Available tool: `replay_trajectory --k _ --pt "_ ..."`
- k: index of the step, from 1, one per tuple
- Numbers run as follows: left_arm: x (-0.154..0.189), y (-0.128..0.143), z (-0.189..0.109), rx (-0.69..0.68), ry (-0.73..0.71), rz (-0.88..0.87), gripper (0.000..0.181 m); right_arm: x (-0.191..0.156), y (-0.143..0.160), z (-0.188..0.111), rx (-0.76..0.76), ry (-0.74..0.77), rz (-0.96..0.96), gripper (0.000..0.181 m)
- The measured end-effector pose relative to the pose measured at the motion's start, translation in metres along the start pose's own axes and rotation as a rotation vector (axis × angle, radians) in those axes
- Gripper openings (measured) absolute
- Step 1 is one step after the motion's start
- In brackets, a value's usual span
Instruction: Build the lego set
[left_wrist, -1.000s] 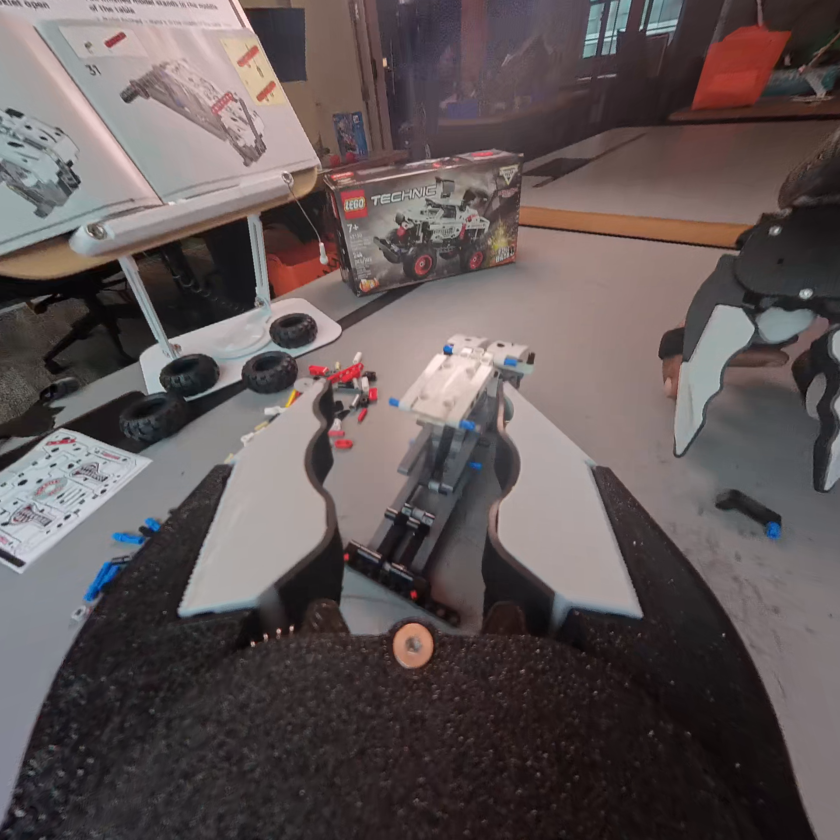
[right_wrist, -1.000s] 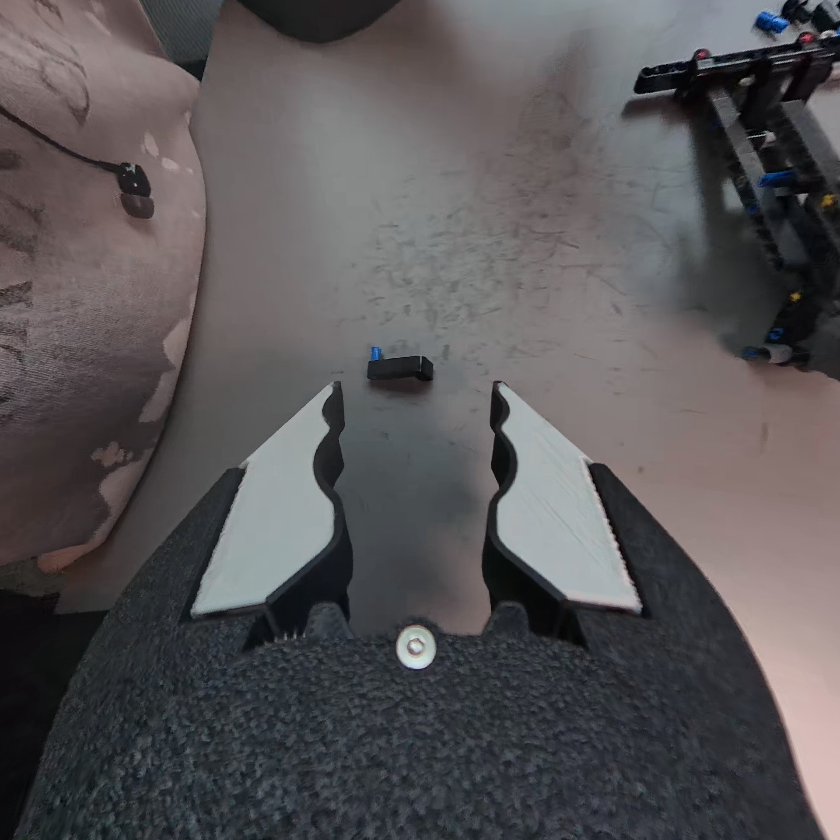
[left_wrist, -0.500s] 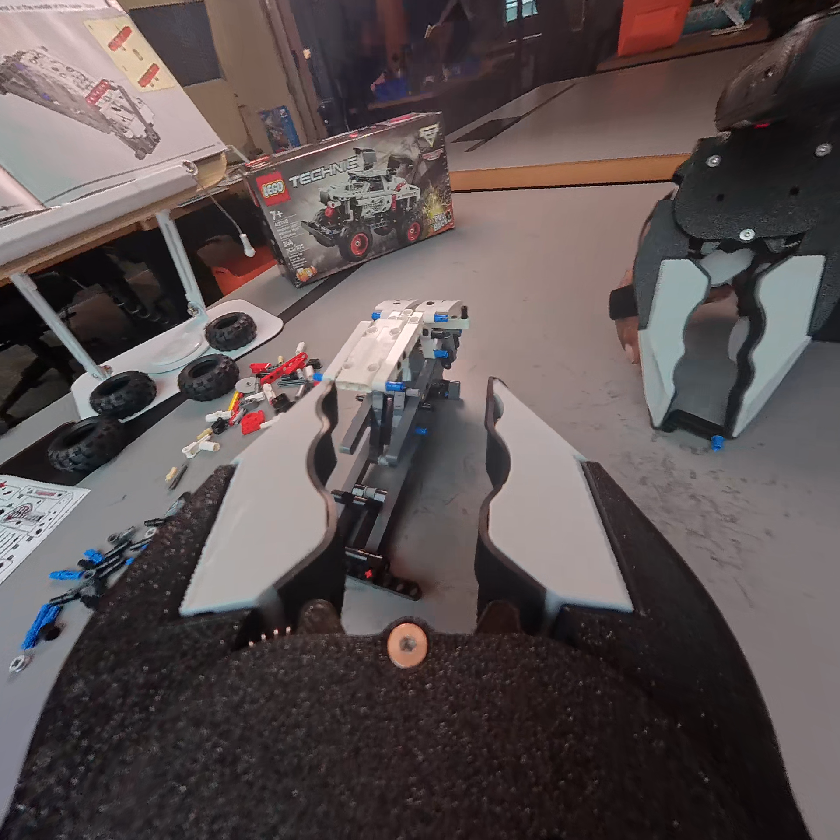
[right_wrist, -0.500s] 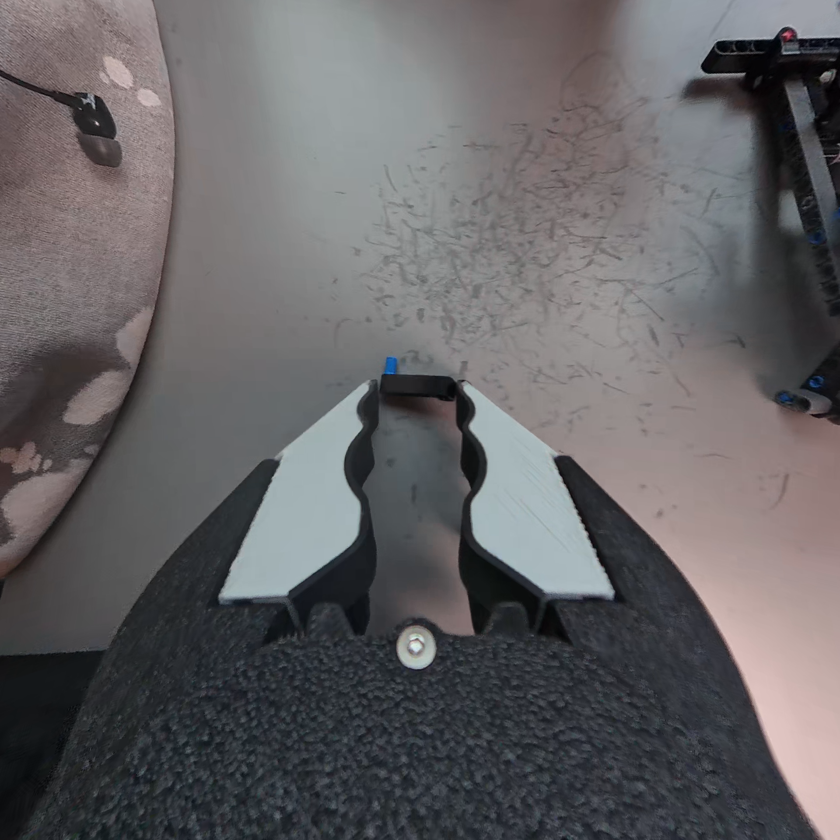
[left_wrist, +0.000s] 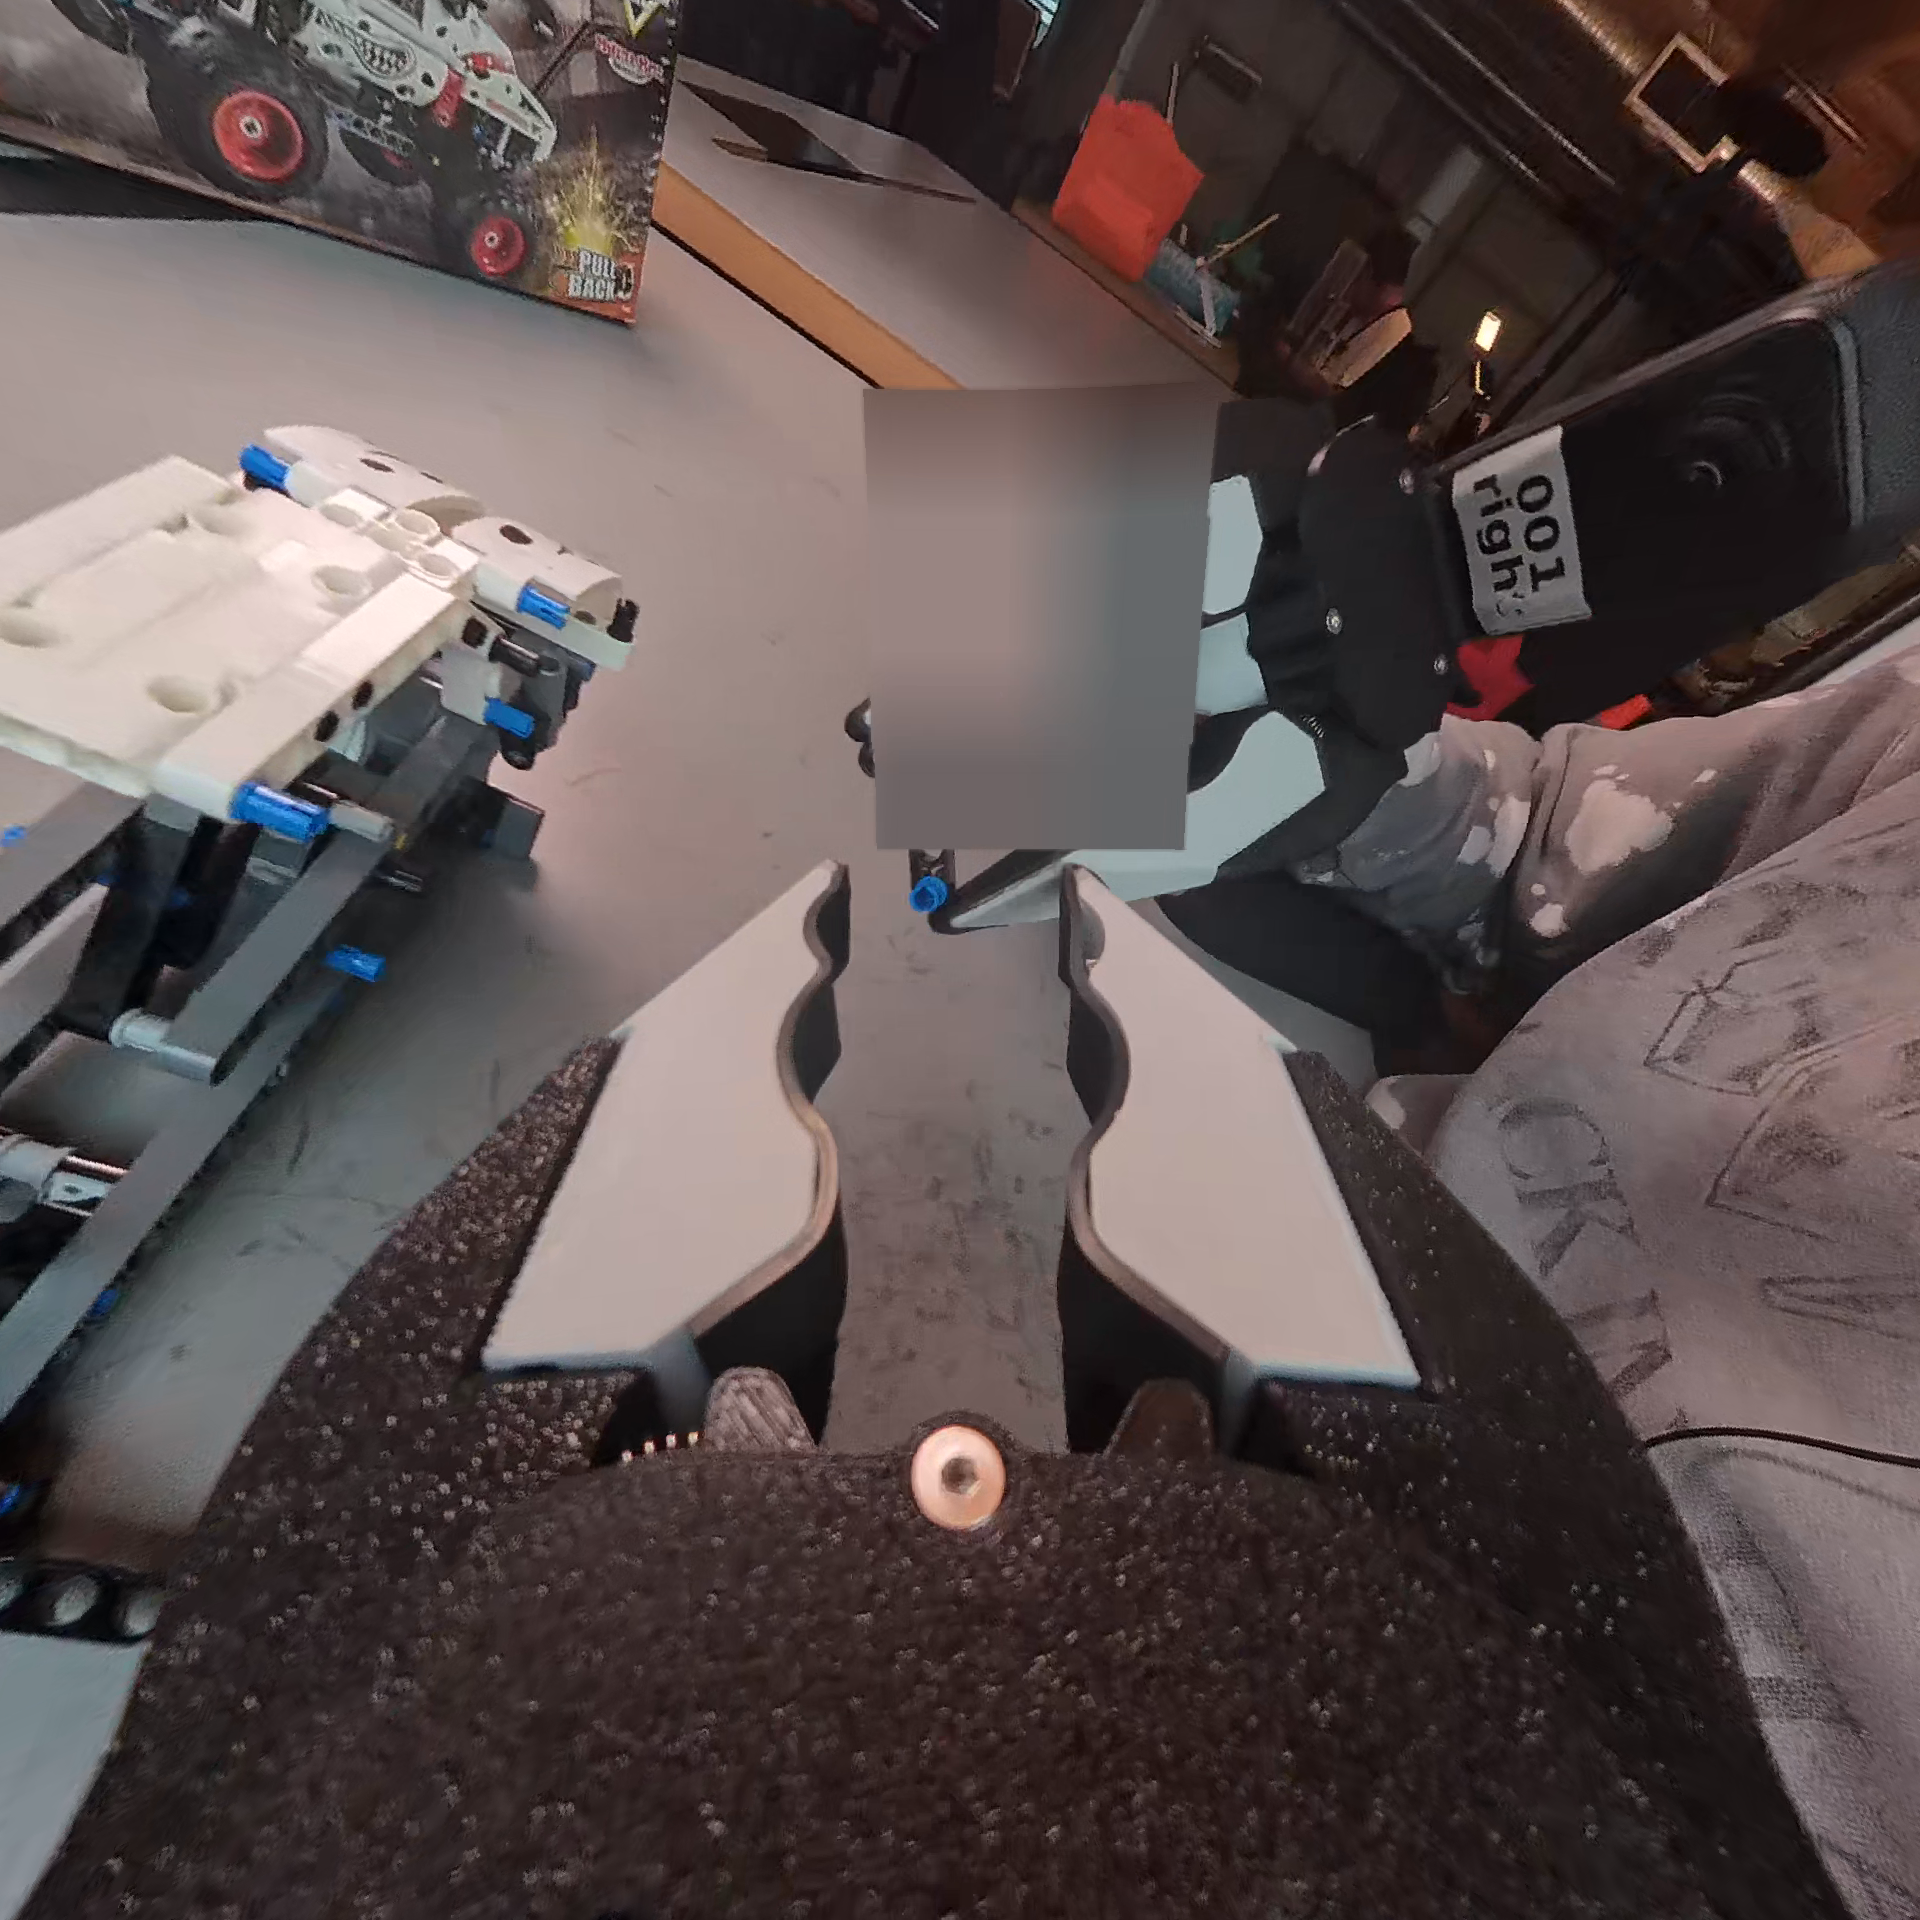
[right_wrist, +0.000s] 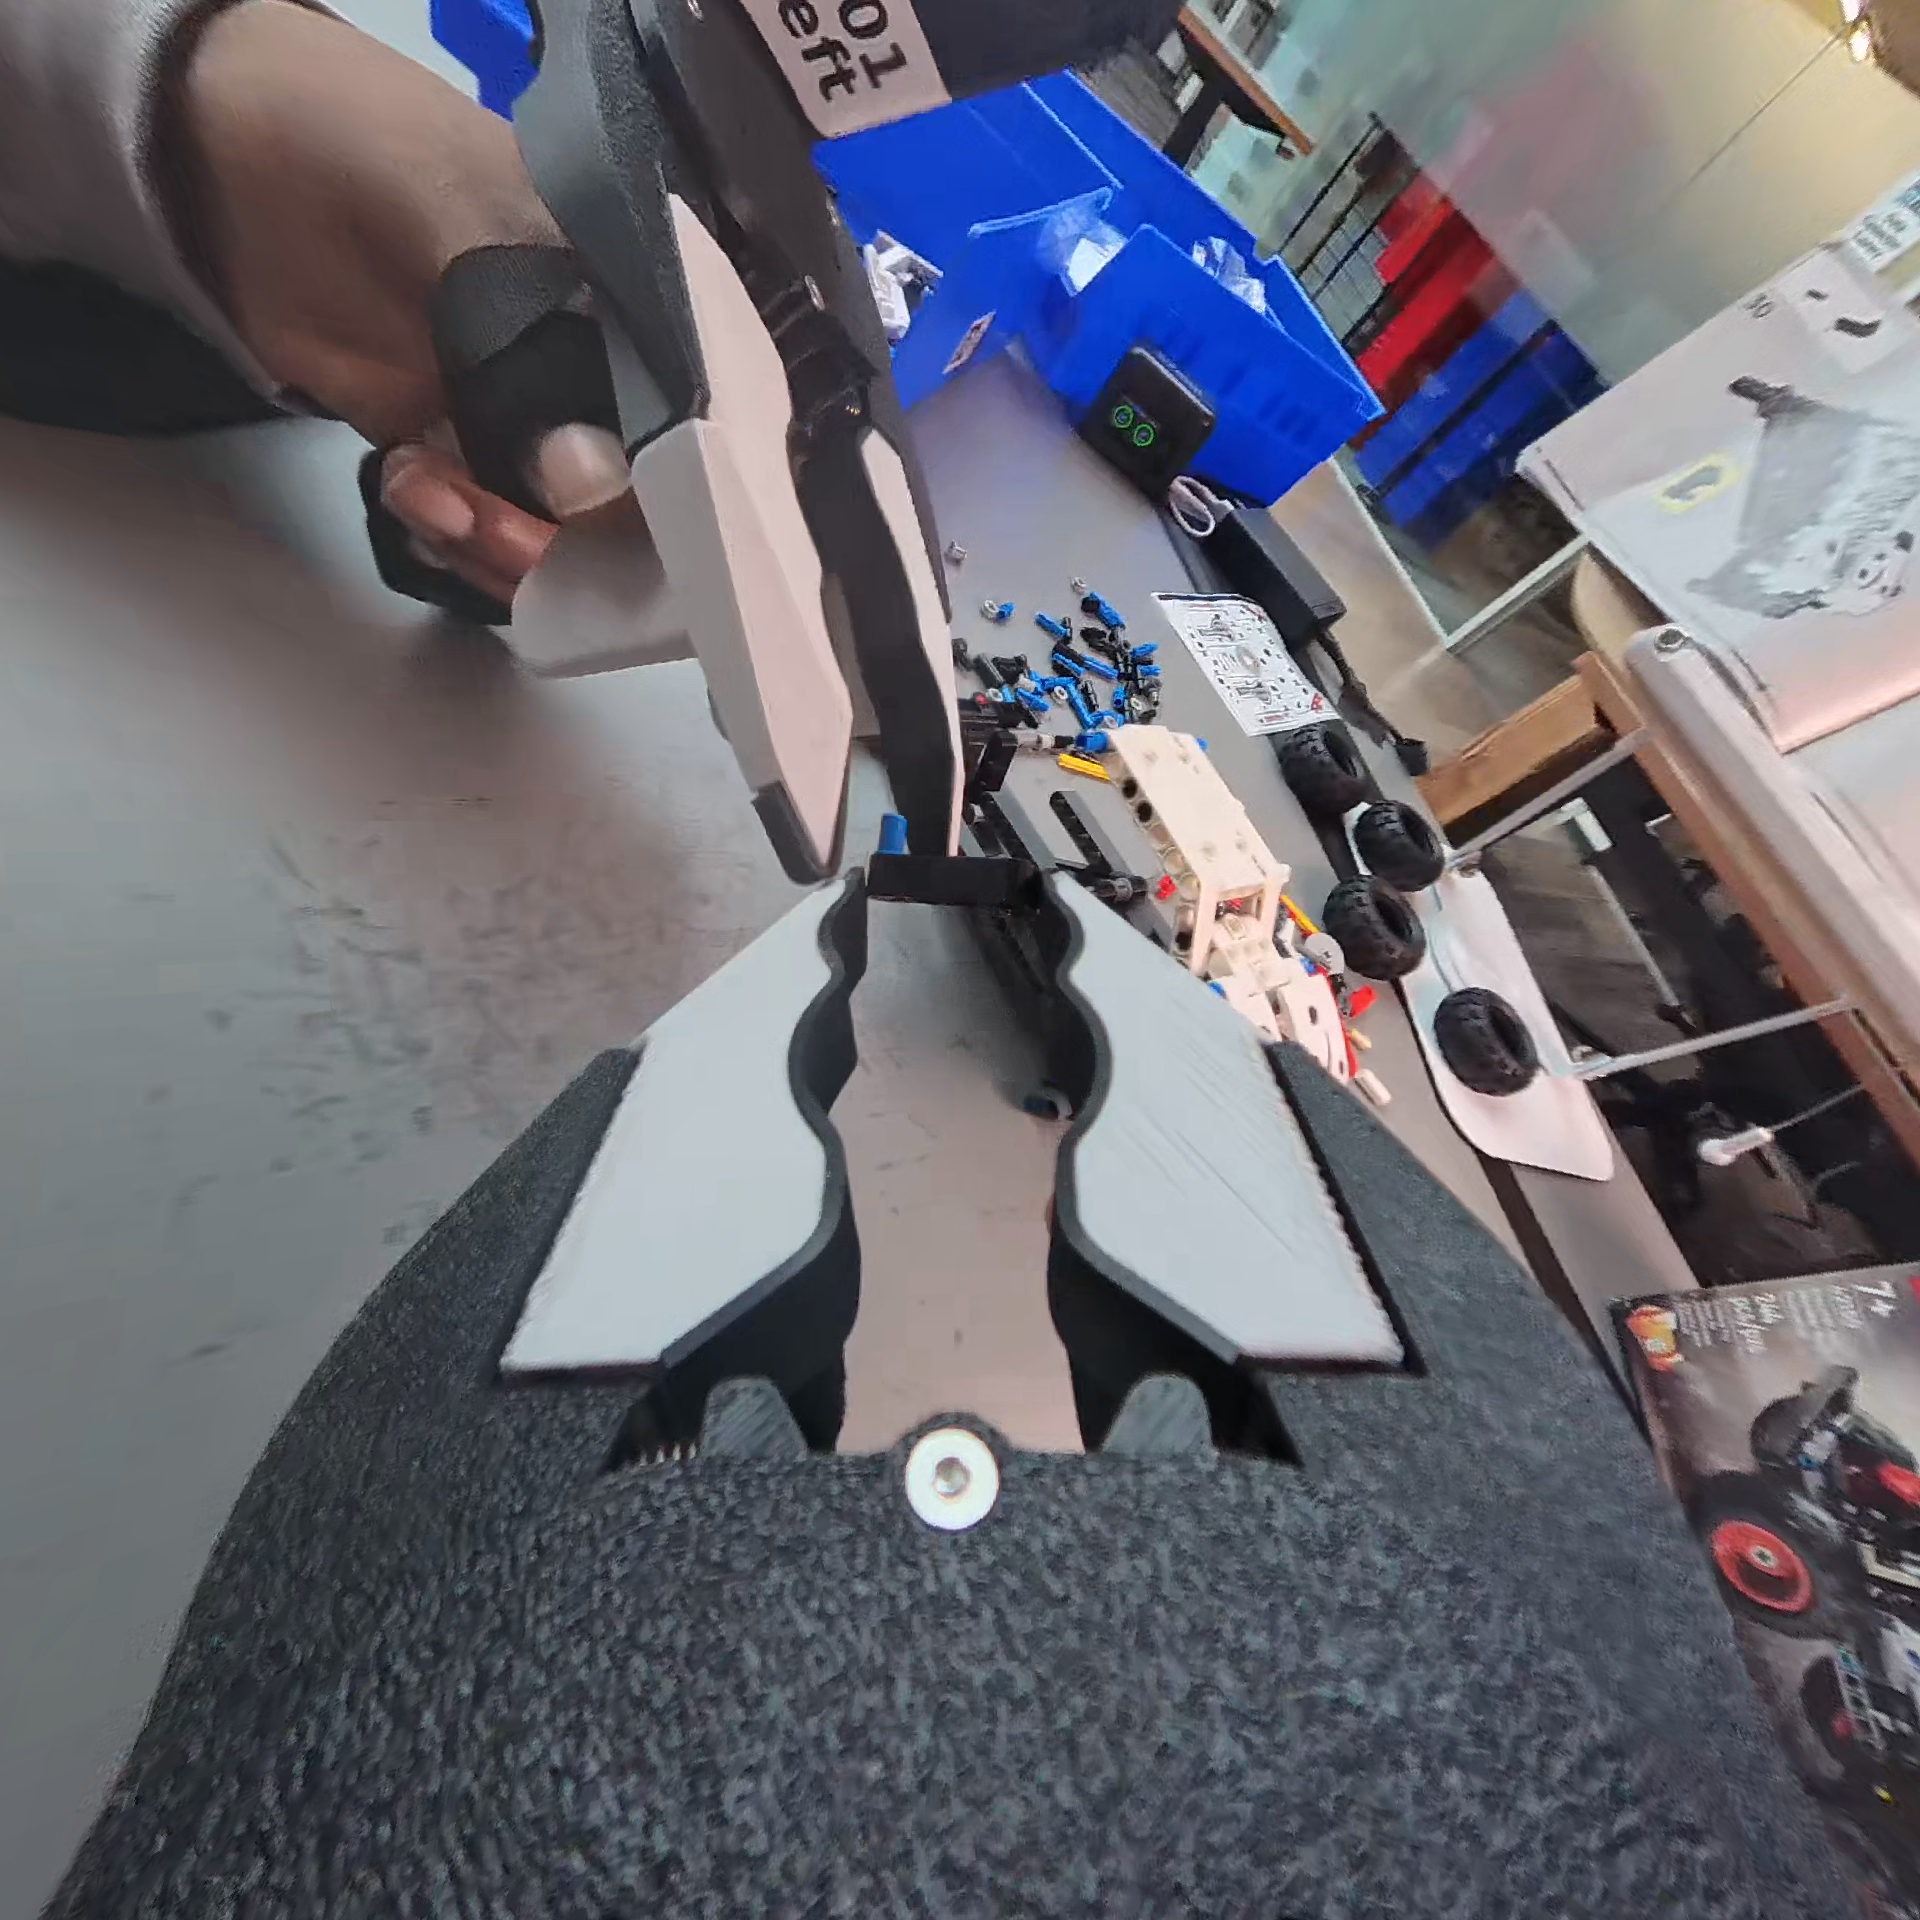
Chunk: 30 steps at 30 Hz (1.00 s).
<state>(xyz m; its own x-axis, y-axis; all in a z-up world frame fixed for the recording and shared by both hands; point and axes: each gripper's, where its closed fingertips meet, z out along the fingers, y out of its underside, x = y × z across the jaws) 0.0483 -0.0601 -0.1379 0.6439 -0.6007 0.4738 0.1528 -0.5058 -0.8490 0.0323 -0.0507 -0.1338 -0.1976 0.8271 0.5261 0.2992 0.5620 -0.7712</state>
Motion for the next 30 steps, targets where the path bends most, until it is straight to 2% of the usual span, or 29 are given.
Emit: replay_trajectory --k 4,8,12,15,17,23,27,30 --pt "0.004 -0.001 -0.001 0.009 0.042 -0.026 0.029 -0.001 0.001 0.001 -0.028 0.031 -0.073 0.032" --pt "0.015 -0.004 -0.006 0.032 0.168 -0.096 0.007 -0.014 -0.014 -0.006 0.057 -0.032 -0.107 0.032" --pt "0.046 -0.009 -0.020 0.033 0.448 -0.143 0.006 -0.025 -0.039 -0.021 0.239 -0.148 -0.002 0.032" --pt "0.072 -0.008 -0.030 0.014 0.684 -0.158 0.005 -0.036 -0.057 -0.039 0.378 -0.363 0.207 0.027" --pt "0.084 -0.010 -0.036 0.009 0.811 -0.159 0.006 -0.039 -0.062 -0.046 0.432 -0.446 0.289 0.026" --pt "0.094 -0.009 -0.039 -0.004 0.931 -0.155 0.006 -0.035 -0.075 -0.059 0.534 -0.536 0.424 0.019" --pt "0.100 -0.004 -0.038 -0.034 0.961 -0.145 0.006 -0.040 -0.077 -0.059 0.537 -0.580 0.447 0.022" --pt "0.104 -0.001 -0.038 -0.051 0.975 -0.140 0.006 -0.050 -0.081 -0.062 0.538 -0.643 0.452 0.018"
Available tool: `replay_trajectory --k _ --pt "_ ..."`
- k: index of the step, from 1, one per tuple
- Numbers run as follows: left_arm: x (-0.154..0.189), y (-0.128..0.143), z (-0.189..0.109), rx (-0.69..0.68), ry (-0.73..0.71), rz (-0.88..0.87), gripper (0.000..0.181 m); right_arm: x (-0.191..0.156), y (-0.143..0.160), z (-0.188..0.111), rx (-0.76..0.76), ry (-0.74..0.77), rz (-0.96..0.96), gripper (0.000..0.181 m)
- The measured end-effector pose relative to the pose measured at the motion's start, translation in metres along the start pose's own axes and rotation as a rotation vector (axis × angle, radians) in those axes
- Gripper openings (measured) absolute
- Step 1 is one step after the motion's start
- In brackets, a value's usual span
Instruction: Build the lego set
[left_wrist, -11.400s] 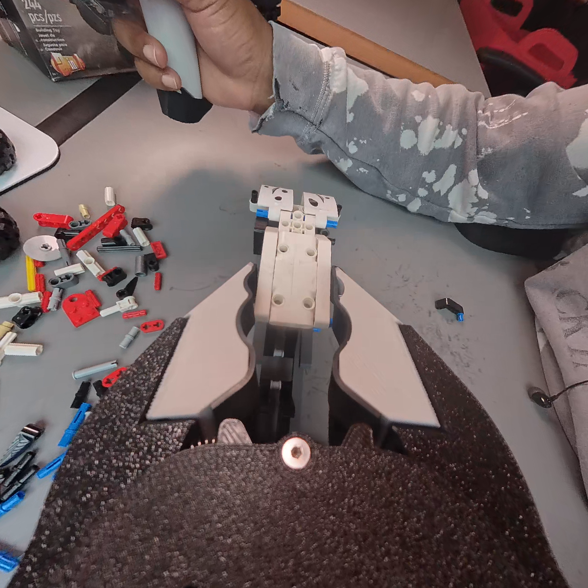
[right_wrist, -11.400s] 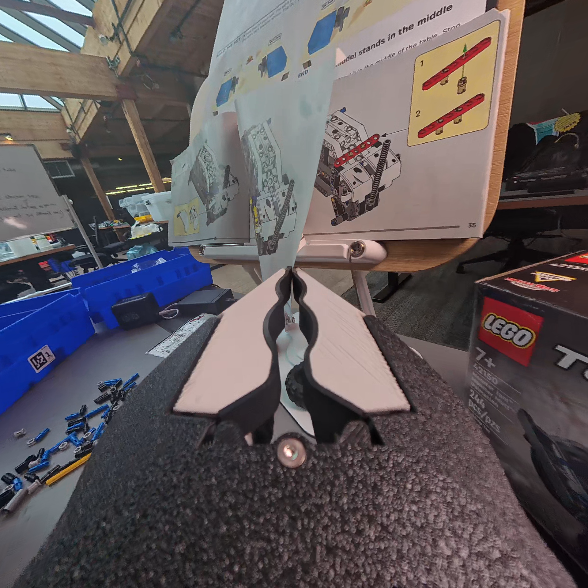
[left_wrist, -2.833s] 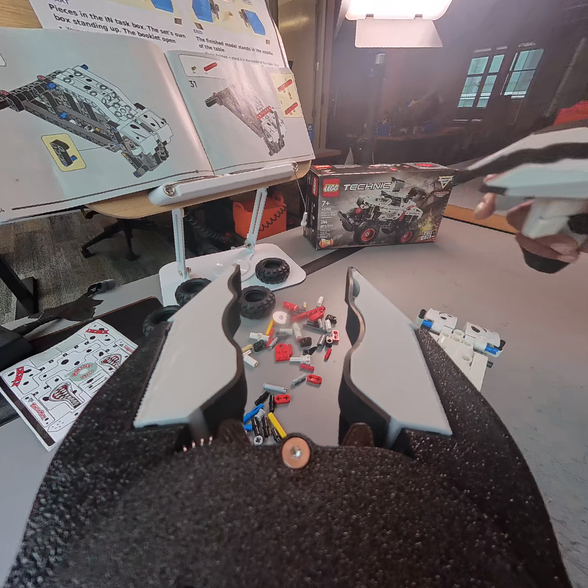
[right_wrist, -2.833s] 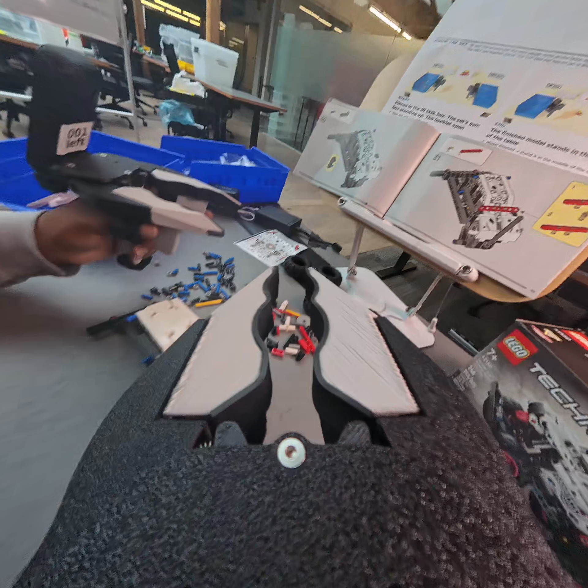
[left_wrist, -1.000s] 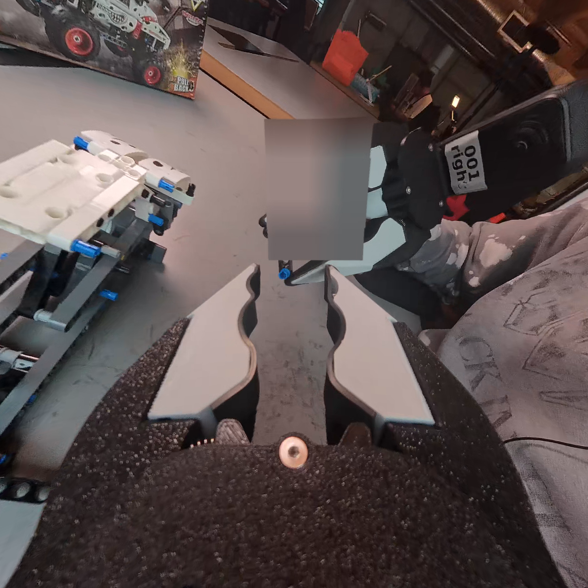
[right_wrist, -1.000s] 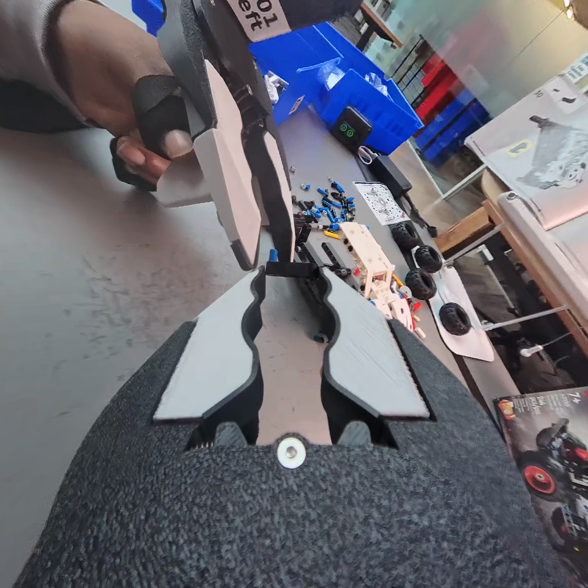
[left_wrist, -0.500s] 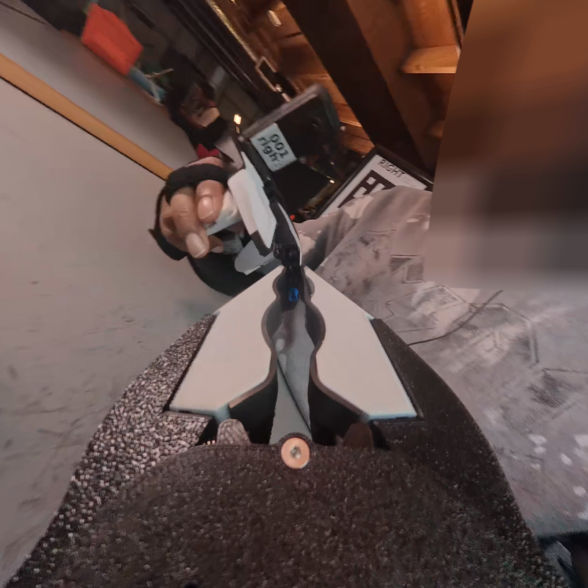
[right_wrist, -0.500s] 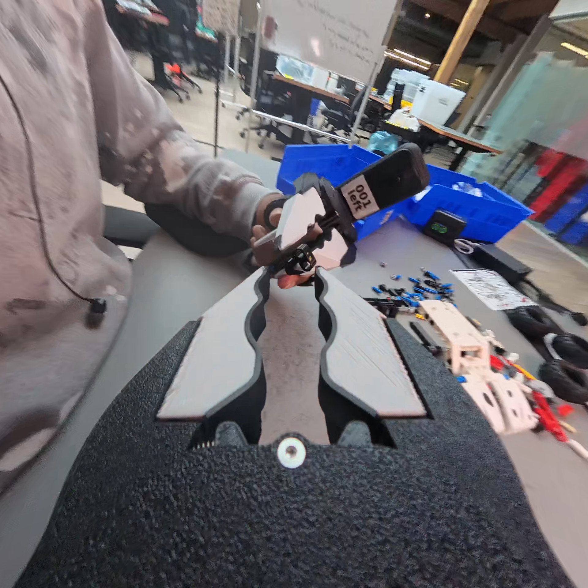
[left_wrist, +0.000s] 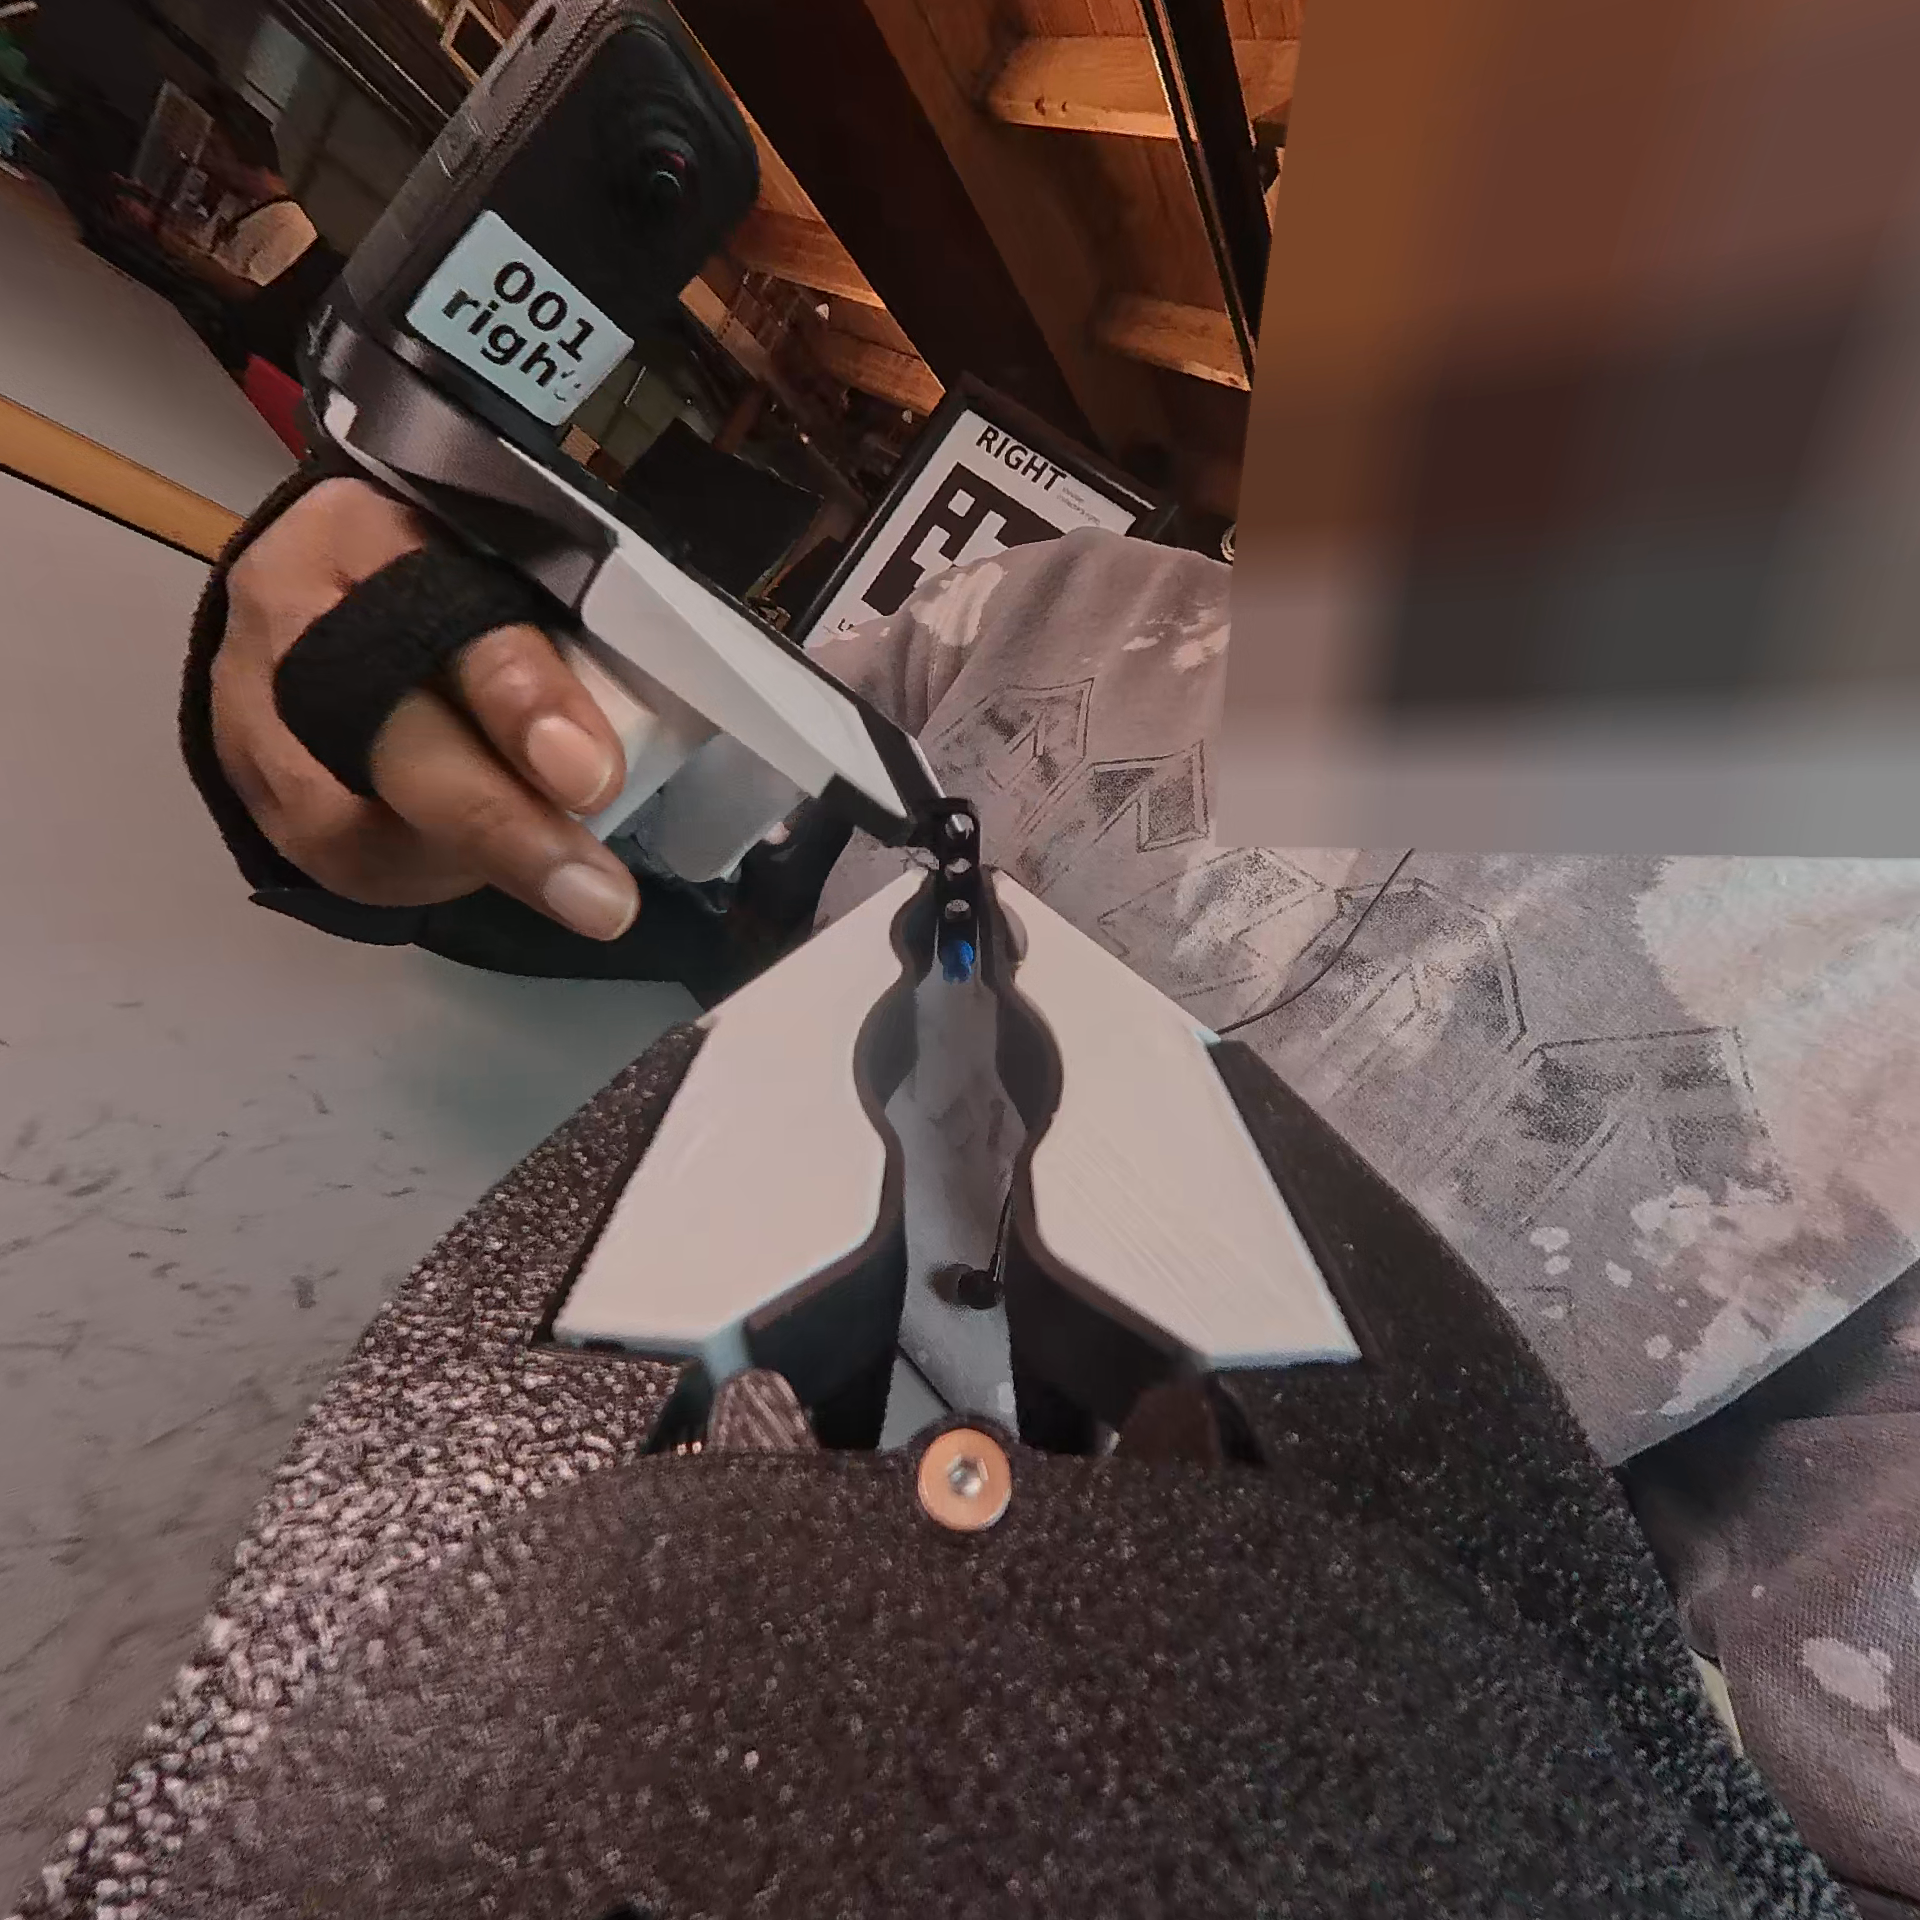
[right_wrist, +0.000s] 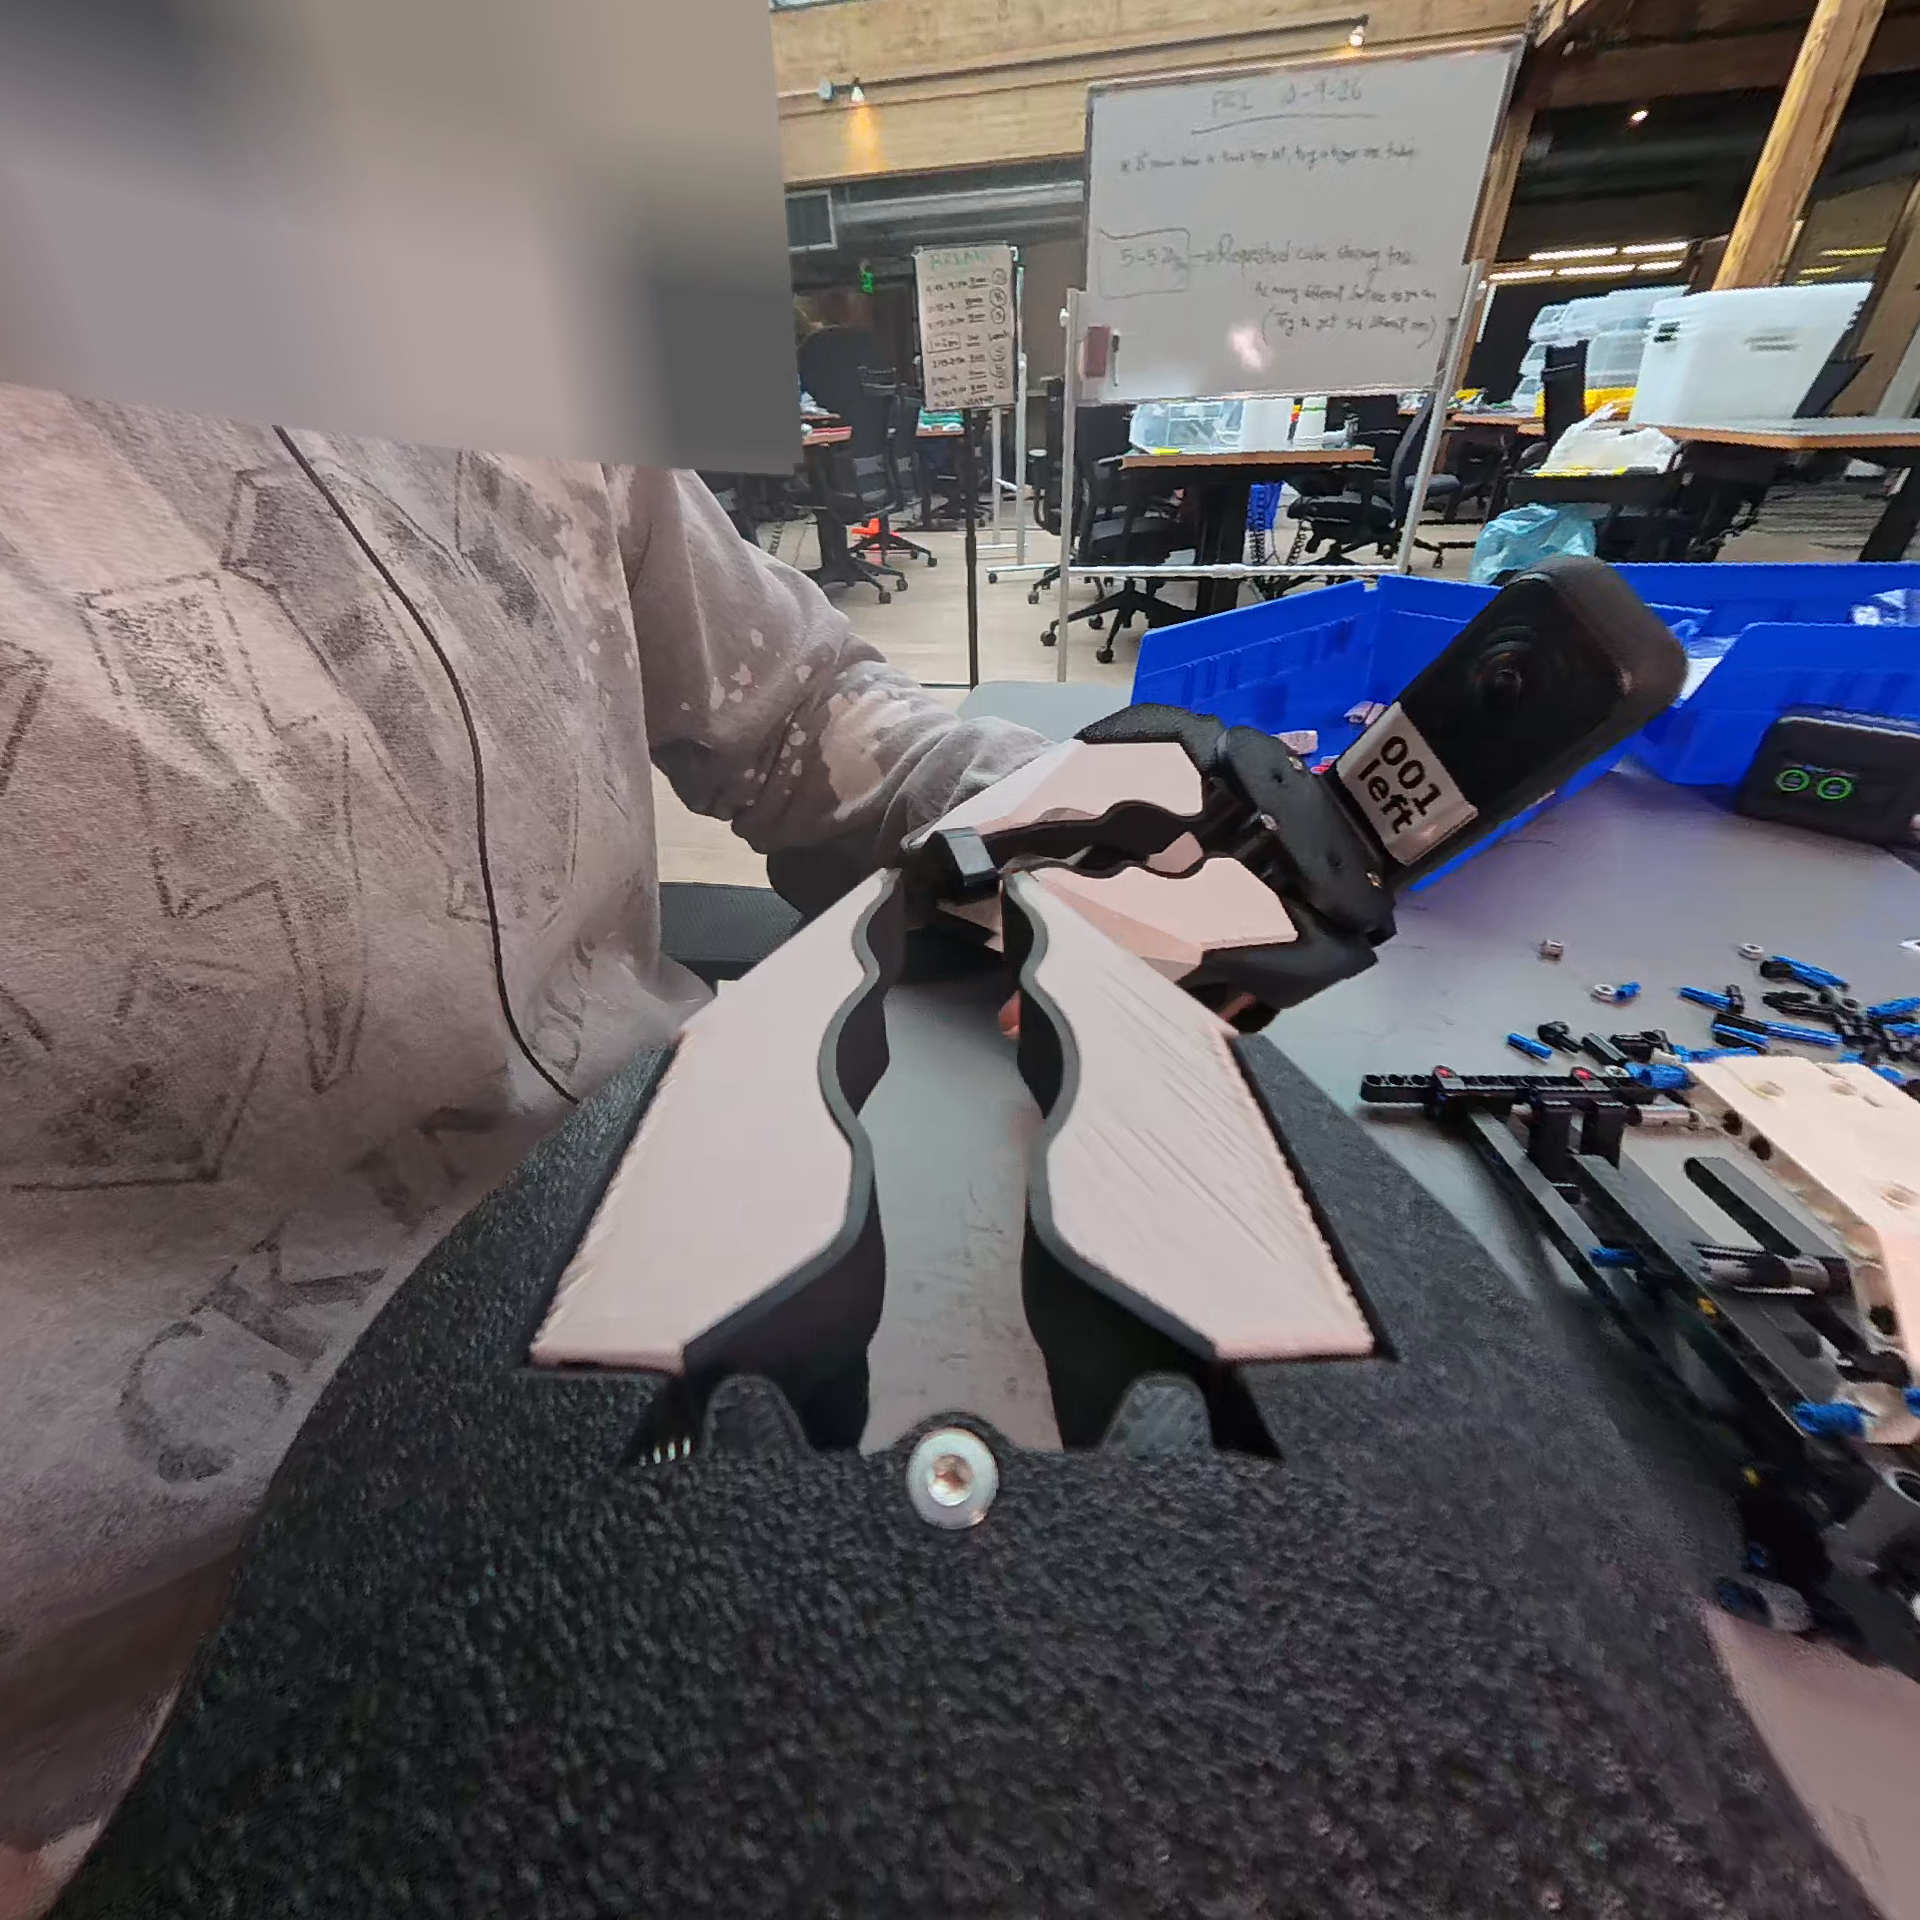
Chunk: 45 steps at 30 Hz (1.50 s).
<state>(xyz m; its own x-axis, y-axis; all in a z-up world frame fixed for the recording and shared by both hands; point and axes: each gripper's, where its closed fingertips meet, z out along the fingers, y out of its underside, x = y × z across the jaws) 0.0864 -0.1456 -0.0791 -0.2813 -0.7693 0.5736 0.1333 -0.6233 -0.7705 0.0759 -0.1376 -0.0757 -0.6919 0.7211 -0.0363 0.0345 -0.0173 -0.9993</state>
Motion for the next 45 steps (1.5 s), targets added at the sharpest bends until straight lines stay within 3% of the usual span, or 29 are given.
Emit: replay_trajectory --k 6,10,15,21,29,45 --pt "-0.005 -0.003 -0.002 0.016 -0.056 0.016 0.007 0.004 0.000 -0.003 0.000 0.002 0.042 0.009" --pt "-0.024 -0.016 -0.022 0.054 -0.283 0.087 0.016 0.024 0.001 -0.014 -0.023 0.113 0.032 0.008" --pt "-0.053 -0.017 -0.051 -0.039 -0.668 0.255 0.024 0.054 0.016 -0.027 -0.113 0.275 0.024 0.008" --pt "-0.073 -0.008 -0.061 -0.146 -0.858 0.318 0.018 0.069 0.036 -0.022 -0.205 0.354 0.028 0.008" --pt "-0.077 -0.002 -0.064 -0.234 -0.940 0.413 0.008 0.072 0.043 -0.021 -0.238 0.378 0.021 0.008" --pt "-0.061 -0.009 -0.052 -0.109 -0.813 0.448 0.007 0.060 0.024 -0.016 -0.053 0.268 0.121 0.009"
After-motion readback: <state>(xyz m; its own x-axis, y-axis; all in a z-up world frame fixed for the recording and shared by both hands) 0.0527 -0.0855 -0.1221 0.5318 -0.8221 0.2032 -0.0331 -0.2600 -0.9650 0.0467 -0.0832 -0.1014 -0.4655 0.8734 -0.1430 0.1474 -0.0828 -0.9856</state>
